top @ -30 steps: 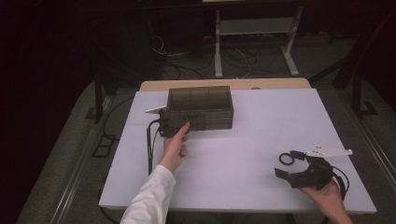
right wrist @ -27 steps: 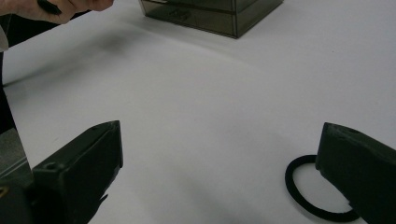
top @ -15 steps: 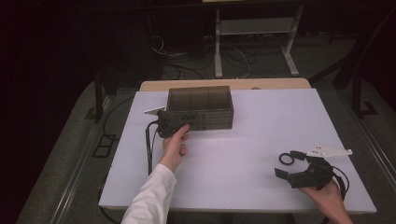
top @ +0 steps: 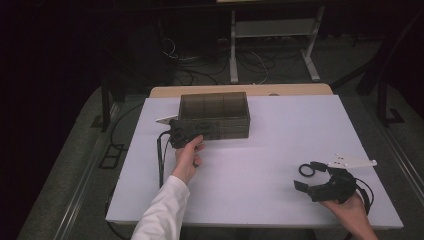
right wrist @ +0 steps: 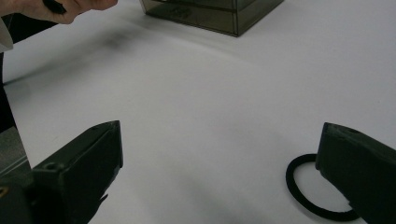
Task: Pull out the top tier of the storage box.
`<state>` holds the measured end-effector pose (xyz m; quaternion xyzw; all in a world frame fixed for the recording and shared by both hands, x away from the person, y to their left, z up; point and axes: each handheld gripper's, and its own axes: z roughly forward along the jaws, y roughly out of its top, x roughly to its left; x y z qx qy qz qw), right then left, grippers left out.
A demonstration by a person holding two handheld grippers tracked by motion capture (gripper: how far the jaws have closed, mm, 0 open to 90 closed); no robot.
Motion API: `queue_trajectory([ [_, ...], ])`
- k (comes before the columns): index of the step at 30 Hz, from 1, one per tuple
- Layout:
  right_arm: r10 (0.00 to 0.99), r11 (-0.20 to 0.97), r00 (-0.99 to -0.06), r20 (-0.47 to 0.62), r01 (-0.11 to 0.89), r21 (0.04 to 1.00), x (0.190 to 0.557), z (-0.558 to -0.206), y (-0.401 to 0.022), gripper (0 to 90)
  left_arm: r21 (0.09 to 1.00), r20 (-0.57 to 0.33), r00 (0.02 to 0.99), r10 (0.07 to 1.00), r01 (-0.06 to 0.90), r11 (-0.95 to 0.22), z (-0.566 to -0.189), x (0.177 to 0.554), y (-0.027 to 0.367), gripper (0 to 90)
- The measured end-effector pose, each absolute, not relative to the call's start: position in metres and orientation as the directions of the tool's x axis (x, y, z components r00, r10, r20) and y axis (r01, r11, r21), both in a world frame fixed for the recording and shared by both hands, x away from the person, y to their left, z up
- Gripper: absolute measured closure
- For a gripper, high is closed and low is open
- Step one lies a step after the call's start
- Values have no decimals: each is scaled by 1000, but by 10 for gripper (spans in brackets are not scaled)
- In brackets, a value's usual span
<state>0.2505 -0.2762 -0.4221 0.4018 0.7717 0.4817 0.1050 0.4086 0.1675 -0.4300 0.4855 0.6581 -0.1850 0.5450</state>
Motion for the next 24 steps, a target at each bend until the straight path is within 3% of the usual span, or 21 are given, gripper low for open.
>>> queue_trajectory([
  [11,721,215,-655,226,522,825,251,-423,-276,3,231,-925,30,379,836,498,-435,411,168,670],
  [24,723,216,-653,226,524,824,251,-423,-276,3,230,-929,23,370,817,528,-432,409,164,768],
])
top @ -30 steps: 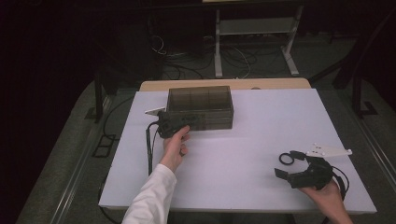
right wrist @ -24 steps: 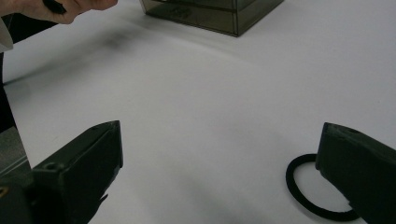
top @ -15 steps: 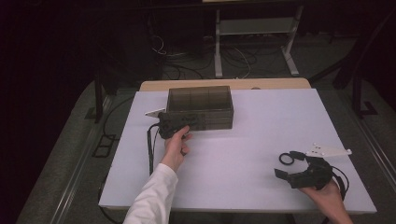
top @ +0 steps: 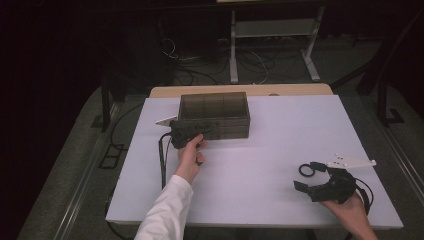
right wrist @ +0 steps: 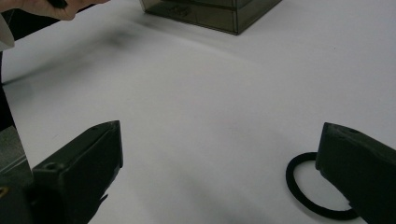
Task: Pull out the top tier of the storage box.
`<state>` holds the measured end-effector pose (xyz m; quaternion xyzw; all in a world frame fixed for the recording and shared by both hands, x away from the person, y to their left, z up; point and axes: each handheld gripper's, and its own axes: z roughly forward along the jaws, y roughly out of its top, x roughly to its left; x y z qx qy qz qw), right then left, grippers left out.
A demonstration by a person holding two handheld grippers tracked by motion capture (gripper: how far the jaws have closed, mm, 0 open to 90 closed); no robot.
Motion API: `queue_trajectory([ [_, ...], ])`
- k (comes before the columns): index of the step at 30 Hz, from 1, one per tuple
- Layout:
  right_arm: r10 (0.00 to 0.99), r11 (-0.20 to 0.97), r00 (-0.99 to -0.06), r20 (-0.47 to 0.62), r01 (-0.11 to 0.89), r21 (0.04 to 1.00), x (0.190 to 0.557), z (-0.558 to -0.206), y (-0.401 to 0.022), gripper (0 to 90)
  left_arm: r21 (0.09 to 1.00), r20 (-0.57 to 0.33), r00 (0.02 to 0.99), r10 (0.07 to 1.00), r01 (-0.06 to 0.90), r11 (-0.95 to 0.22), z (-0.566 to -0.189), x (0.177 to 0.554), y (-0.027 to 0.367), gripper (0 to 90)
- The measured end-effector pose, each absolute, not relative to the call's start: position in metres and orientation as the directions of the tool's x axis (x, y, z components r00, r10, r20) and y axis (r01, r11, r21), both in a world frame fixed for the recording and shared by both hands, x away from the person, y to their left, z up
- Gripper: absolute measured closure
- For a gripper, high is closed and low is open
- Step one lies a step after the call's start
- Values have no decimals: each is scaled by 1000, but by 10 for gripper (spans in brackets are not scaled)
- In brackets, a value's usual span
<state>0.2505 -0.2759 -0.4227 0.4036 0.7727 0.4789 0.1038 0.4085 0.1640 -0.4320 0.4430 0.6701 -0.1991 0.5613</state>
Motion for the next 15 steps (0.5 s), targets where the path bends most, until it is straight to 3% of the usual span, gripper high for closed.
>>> queue_trajectory([
  [15,720,220,-656,225,523,823,251,-423,-275,3,201,-932,-12,362,814,545,-429,408,162,798],
])
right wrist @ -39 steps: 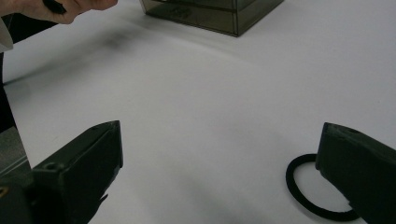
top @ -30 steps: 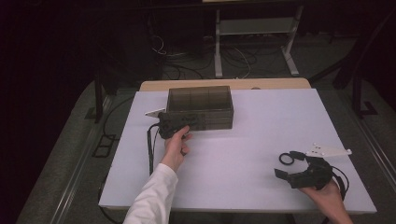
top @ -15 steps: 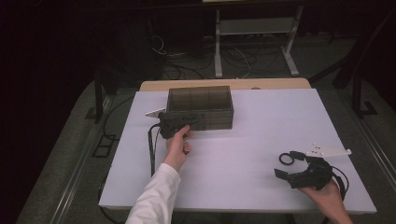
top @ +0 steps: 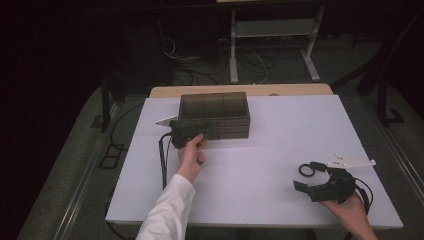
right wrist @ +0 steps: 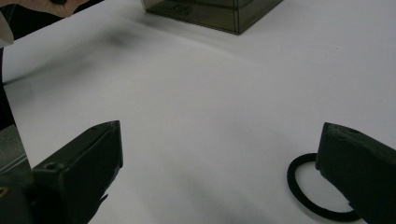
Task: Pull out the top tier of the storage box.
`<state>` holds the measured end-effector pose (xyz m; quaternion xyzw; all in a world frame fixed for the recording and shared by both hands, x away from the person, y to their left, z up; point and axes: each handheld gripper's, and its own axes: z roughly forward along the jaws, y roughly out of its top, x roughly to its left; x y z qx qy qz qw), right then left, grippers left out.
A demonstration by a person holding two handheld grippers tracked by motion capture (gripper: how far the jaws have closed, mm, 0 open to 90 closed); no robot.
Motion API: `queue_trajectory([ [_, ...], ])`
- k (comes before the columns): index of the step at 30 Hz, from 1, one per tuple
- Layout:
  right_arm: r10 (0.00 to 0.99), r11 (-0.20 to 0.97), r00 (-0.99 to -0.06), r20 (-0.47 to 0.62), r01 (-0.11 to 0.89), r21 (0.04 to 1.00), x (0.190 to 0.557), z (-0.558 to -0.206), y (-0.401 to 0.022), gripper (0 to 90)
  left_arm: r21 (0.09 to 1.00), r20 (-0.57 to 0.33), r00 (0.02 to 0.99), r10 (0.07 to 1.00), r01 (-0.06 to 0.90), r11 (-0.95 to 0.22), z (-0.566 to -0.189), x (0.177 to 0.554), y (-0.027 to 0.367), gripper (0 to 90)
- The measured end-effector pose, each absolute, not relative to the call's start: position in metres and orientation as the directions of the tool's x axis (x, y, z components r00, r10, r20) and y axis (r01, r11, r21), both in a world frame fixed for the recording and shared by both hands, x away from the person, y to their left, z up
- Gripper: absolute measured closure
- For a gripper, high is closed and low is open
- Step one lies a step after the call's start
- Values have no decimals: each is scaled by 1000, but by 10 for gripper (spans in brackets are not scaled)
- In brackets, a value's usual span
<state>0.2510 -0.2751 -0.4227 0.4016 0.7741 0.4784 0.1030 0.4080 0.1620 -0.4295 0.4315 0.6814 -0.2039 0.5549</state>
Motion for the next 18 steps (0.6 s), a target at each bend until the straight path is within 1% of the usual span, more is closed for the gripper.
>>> queue_trajectory([
  [18,722,213,-654,226,521,827,251,-422,-277,3,215,-927,-12,374,801,558,-429,399,160,801],
])
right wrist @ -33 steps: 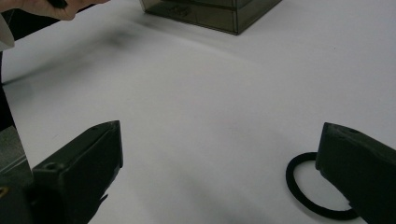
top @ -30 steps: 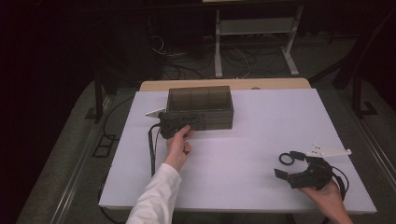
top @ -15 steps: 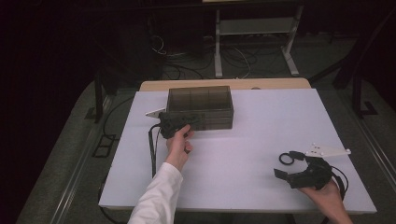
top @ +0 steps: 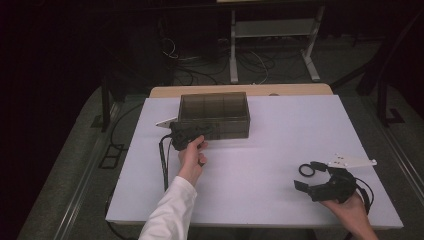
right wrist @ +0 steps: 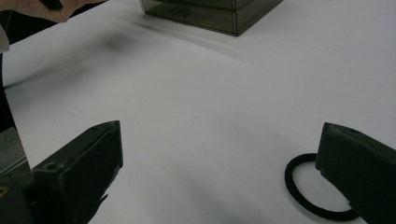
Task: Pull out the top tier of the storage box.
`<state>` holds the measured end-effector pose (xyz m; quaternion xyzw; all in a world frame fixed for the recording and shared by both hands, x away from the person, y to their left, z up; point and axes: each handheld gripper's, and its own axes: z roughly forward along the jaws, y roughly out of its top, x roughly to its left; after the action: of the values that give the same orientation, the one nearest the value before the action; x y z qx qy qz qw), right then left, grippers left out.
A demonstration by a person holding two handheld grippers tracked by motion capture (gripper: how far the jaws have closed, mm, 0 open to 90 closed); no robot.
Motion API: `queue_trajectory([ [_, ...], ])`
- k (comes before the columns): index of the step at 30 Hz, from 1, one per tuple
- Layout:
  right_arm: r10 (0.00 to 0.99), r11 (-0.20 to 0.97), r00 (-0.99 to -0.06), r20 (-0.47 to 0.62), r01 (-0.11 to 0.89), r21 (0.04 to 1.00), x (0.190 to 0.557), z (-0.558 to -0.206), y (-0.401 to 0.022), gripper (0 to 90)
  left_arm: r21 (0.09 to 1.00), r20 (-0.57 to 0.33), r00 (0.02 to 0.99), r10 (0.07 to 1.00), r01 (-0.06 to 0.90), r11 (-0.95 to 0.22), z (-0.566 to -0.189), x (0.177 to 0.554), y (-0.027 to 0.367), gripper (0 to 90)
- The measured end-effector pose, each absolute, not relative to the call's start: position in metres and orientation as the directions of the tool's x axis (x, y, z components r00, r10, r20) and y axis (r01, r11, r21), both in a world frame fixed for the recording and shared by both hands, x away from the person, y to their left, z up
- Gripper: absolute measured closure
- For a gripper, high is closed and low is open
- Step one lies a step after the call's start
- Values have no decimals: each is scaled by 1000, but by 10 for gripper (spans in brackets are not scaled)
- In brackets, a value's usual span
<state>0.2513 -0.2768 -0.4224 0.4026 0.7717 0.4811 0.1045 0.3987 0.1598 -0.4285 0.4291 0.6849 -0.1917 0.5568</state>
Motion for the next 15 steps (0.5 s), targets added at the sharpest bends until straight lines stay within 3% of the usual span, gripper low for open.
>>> queue_trajectory([
  [15,722,213,-654,225,520,827,251,-422,-276,3,222,-930,-1,367,796,563,-430,386,160,800],
])
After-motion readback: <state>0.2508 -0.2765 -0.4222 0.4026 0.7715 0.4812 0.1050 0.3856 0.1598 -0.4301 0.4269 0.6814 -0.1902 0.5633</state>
